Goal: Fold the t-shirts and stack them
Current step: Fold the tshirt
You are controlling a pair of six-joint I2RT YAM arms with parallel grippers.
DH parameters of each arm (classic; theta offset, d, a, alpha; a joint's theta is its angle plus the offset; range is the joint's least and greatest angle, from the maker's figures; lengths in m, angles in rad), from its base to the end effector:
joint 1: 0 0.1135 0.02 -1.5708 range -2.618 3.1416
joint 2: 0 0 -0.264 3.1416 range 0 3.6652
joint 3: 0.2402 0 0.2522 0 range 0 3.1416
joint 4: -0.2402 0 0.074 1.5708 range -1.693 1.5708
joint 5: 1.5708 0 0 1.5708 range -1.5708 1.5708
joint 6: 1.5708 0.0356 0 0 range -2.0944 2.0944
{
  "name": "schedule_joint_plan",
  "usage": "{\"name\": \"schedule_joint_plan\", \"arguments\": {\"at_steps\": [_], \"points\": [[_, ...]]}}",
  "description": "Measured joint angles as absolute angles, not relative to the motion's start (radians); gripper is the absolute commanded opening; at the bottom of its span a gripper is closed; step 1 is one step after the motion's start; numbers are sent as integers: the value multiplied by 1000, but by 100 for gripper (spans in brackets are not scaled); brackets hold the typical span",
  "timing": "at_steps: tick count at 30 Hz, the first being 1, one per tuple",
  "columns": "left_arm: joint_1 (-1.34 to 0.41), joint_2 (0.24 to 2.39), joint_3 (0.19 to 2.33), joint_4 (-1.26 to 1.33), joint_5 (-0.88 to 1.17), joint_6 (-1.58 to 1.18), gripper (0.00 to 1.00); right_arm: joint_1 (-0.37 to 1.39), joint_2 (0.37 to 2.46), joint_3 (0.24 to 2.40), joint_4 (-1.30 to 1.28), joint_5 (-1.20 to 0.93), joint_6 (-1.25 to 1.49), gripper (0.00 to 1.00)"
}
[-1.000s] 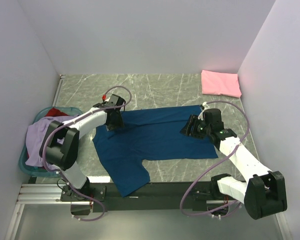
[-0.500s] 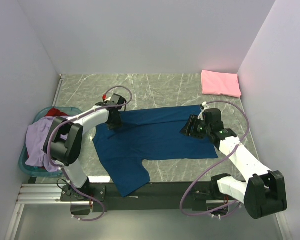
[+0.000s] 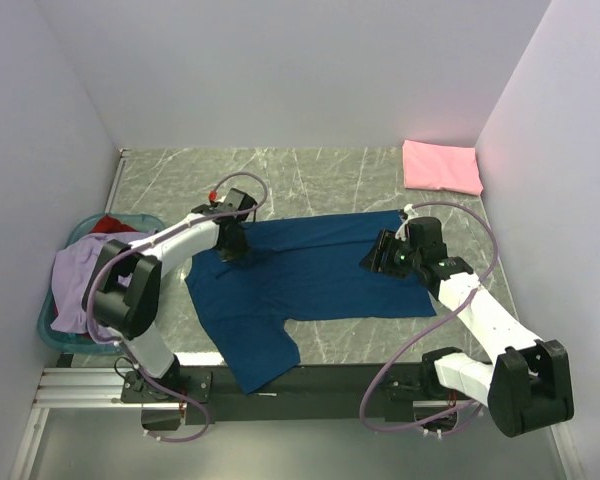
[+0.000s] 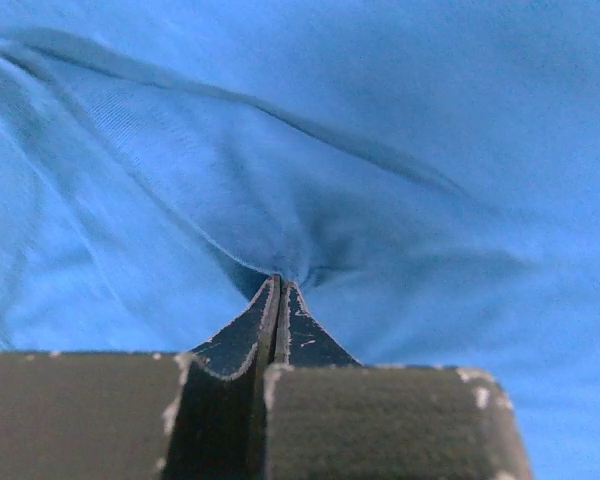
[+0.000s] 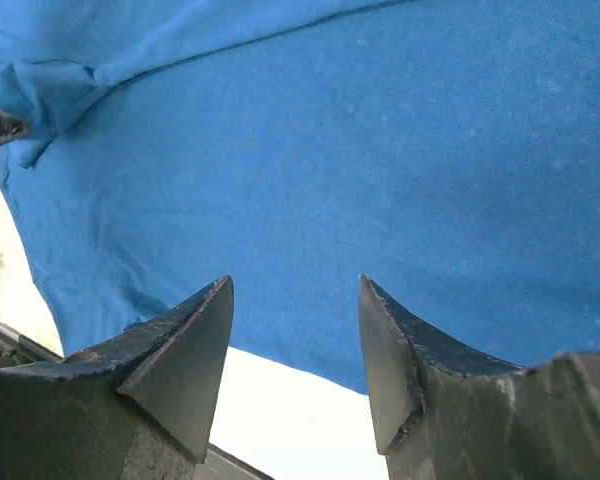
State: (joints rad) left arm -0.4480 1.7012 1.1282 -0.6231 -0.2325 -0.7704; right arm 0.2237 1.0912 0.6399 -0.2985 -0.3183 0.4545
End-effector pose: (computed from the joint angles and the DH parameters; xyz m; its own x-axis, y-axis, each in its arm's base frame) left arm 0.3032 -0.1366 0.1918 -0.8426 -0.3469 -0.4120 -0.3362 0.9364 -0.1010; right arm 0.2156 0.0605 0.2214 -0.7876 0.2484 -0.5639 -0.0982 0.8528 0.5129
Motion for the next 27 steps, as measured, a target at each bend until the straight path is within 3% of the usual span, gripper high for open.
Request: {"name": "schedule_joint_plan", "arguments": {"at_steps": [13,23,27], "points": [[-607,1626,1130,-713,-113,-913,3,224,1084,640,-301,-308,444,60],[-663,1596,1111,-730,-41,-952,12,224,1082,640,-303,-309,433,59],[-681,1610,1077,-723,4,-958,34,224,1092,640,-300,-326,431,59]]}}
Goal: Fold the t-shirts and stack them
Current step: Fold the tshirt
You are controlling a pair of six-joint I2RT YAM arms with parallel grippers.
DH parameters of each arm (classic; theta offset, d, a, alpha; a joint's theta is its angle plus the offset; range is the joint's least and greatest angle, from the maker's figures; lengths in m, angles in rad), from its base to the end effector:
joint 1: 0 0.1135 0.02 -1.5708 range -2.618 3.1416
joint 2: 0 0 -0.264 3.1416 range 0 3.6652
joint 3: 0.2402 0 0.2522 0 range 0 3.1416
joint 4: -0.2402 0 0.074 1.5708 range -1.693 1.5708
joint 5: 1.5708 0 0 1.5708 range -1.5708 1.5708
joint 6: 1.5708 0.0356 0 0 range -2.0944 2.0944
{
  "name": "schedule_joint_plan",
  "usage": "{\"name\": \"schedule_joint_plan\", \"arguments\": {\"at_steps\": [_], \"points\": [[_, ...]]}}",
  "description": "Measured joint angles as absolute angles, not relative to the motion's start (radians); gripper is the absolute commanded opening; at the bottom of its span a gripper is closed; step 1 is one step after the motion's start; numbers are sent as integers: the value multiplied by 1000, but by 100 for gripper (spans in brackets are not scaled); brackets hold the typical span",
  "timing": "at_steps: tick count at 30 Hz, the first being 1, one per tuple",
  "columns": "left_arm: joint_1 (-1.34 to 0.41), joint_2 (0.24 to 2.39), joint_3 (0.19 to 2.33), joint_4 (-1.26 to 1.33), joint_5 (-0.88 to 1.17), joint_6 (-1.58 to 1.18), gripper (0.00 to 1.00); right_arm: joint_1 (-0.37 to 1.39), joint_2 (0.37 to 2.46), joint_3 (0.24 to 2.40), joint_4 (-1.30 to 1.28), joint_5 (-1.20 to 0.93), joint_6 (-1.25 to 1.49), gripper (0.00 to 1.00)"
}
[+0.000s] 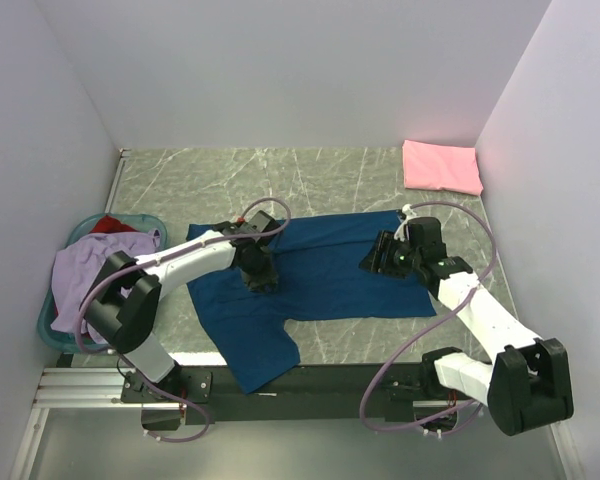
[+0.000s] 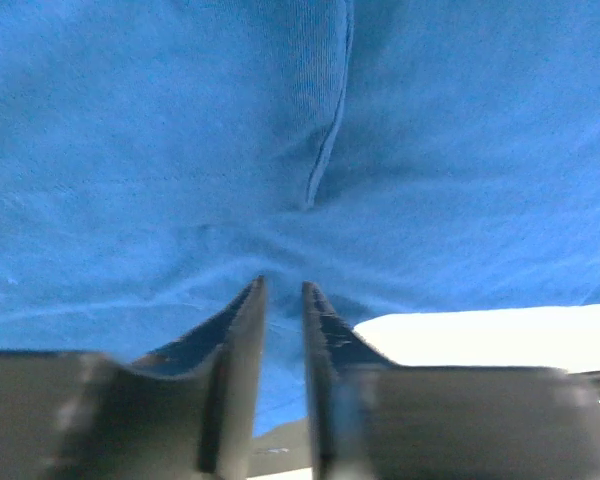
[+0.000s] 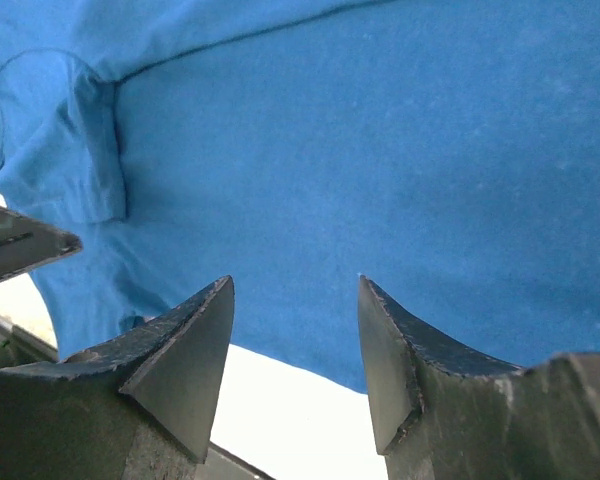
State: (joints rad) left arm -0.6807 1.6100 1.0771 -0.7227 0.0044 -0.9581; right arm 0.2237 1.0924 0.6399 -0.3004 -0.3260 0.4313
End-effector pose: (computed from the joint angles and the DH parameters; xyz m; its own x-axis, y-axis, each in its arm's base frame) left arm 0.2375 -0.1926 0.2003 -0.9406 -0.2910 -0.1749 -0.2419 0.9359 -0.2560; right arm 0.2155 0.0607 0.2211 -0.7888 0.2267 -0.5713 -0.1192 0.8555 0.5040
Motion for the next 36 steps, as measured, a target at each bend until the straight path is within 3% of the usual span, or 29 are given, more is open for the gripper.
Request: {"name": "schedule_joint_plan", "arguments": {"at_steps": [5,8,17,29,36], "points": [[-690,1607,1073,-715,26,-974,66,225,1123,640,-298,-371,432,59],[-683,1551,1068,-717,10,-990,75,233,1148,640,-284,-407,440,56],[-419,1208,838,-687,-78,-970,75,388,1327,683,-128,-515,559,42],[-187,1181,609,-592,-38,-894,70,654,1773,956,62,-570,704,40],[-170,1171,606,-549,5,-867,71,707,1866,1012,65,-564,732,40]]}}
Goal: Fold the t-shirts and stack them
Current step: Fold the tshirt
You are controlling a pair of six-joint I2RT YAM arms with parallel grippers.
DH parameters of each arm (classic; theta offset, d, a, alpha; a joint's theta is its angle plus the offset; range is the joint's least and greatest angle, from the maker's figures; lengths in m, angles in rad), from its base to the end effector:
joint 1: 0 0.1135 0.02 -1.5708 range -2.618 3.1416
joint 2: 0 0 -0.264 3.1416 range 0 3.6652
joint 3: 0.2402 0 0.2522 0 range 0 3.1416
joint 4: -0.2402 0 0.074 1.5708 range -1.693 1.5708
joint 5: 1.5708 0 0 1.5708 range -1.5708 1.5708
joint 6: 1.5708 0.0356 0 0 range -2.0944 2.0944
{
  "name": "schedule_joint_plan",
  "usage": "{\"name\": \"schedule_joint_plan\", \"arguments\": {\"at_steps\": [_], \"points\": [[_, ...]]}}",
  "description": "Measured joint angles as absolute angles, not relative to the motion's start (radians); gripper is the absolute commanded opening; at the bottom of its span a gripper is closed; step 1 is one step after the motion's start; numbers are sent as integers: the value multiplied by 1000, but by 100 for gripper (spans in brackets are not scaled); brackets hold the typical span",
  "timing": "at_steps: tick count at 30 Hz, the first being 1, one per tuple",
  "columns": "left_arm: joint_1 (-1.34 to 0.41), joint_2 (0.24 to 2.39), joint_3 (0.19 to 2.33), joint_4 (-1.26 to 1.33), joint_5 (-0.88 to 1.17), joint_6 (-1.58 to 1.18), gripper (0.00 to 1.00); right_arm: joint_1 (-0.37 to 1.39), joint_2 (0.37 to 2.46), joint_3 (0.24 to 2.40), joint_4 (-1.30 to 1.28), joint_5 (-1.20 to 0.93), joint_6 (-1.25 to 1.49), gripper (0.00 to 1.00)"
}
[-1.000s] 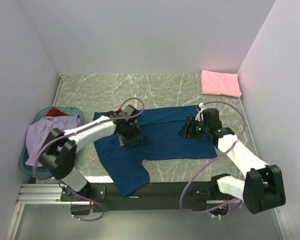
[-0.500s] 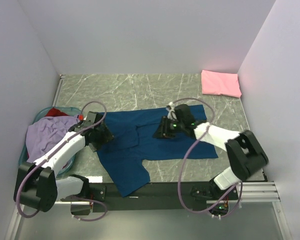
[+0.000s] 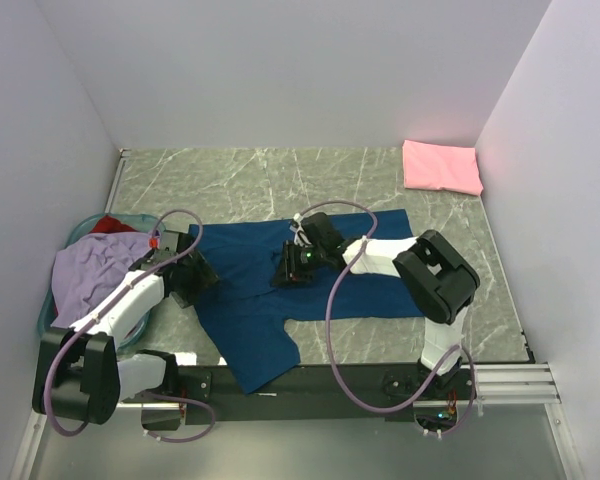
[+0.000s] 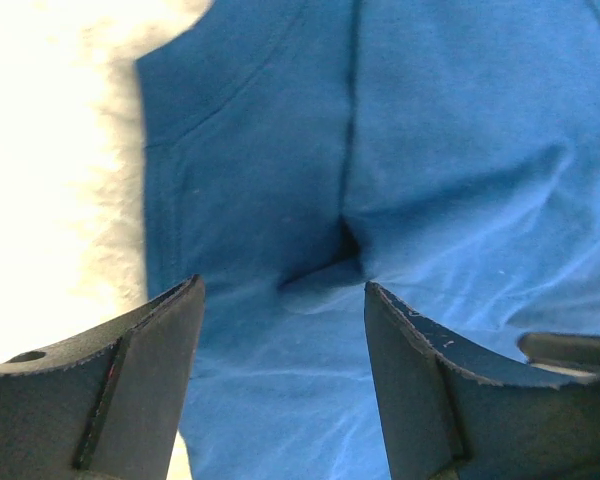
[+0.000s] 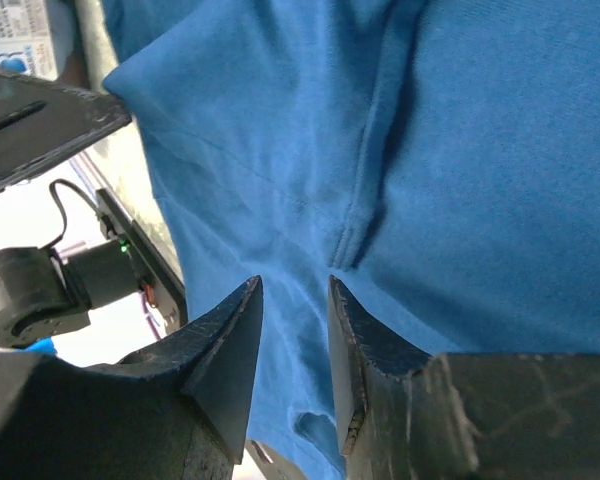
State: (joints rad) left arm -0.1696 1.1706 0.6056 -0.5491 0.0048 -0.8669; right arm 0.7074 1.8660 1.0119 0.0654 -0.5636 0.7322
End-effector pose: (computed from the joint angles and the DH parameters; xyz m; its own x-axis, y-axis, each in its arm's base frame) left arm 0.2015 -0.0347 0.1778 -0.7028 -0.6531 -0.2821 -0.5638 0.7532 -0.3390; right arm 0.2737 0.2590 0.1469 -0.9596 -0.0769 -0.2708 -0.2609 0.6041 0.7530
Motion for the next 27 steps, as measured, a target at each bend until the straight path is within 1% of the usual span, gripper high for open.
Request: {"name": "schedule_joint_plan", "arguments": {"at_steps": [5,14,19,20,21,23,24,26,27], "points": [[-168,1184,603,-508,42,-849,74,713,1890,1016,58,-546,739,40],[-167,1221,593,-466,91,-827,75,719,1927,1029,64,-543,753,40],[-167,1222,593,-450,114,-824,75,720,1938,1032,81,-551,765,36],[-167,1222,593,-450,117,-824,74,720,1938,1032,82,-551,765,34],[-167,1222,592,-449,119,-824,74,720,1939,1032,83,-551,765,29],[-167,1222,590,-445,122,-824,73,720,1939,1032,83,-551,765,23],[-167,1222,589,-443,125,-824,73,720,1939,1032,83,-550,765,16],[-167,1222,587,-442,132,-823,71,720,1939,1033,82,-546,761,7],[-167,1222,585,-438,137,-823,71,720,1939,1034,81,-543,760,0]]}}
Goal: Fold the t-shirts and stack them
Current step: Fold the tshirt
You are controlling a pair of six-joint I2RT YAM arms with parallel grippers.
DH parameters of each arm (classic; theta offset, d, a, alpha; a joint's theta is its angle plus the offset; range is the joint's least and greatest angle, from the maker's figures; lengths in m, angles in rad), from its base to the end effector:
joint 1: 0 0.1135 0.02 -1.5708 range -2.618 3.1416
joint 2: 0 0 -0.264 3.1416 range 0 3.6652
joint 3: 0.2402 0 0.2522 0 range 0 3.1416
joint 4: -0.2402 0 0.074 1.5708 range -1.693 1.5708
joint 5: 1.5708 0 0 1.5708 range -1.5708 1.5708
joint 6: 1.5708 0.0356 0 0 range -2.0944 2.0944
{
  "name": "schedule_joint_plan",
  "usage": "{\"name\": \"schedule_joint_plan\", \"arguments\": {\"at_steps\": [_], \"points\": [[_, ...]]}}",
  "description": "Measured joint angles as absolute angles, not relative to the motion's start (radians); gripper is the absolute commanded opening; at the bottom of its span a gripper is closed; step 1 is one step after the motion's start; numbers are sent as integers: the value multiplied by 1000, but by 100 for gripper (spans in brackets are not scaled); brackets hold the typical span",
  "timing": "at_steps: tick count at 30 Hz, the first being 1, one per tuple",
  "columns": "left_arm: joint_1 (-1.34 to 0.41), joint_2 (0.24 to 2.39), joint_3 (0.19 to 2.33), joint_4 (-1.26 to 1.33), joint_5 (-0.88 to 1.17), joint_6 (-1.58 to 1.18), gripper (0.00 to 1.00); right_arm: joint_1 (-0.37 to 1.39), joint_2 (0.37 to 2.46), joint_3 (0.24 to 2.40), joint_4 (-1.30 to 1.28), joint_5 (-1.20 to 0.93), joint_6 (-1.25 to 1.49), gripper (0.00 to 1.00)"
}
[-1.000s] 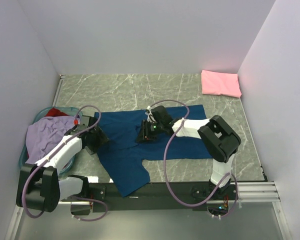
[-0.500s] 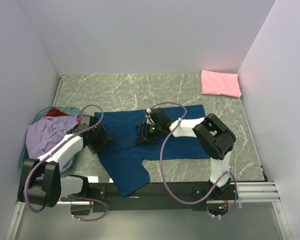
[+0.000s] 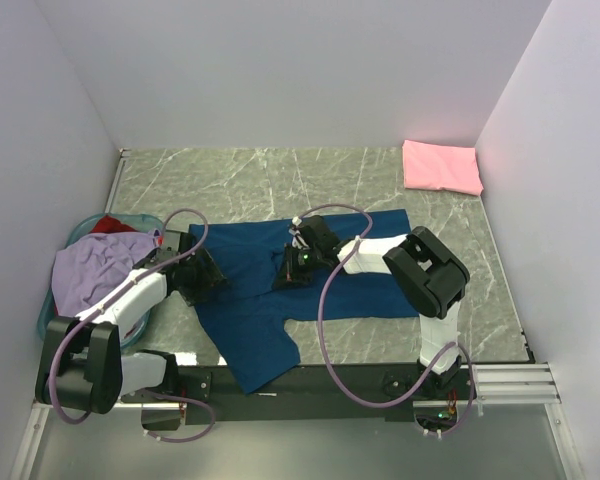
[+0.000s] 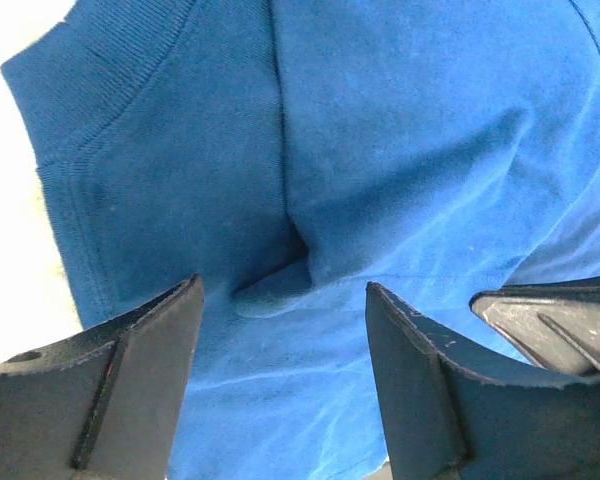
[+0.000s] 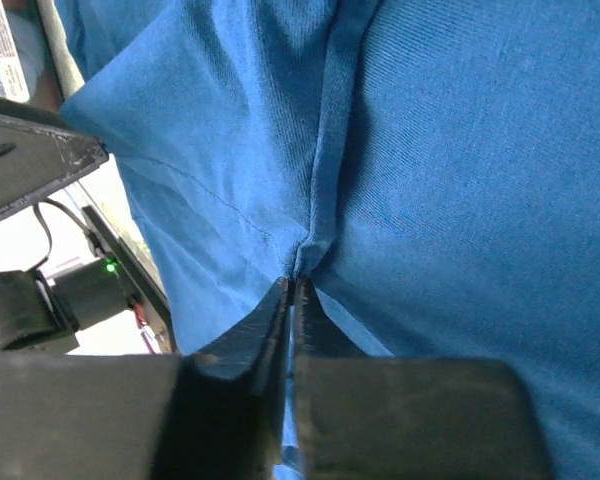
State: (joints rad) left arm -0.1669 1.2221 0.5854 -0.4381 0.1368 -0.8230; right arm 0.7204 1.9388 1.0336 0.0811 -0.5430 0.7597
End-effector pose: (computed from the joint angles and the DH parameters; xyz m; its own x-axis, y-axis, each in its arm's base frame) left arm 0.2106 -0.0404 0.1681 -0.7574 -0.6090 -0.2357 -0.4804 0.7641 -0.4305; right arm 0.2768 0.2674 0.1275 -0.9706 -0.0673 -0.2313 -0.2209 0.6321 0.7427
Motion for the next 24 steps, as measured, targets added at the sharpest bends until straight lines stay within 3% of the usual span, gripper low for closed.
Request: {"name": "schedule_joint_plan", "arguments": {"at_steps": [12,24], "points": [[-167,1225,581,-423,181,-796,67,720,1932,1059,19,-523,714,0],[-169,1268,578,-378,242,-737,78,720,1930,1062,7,-524,698,0]]}}
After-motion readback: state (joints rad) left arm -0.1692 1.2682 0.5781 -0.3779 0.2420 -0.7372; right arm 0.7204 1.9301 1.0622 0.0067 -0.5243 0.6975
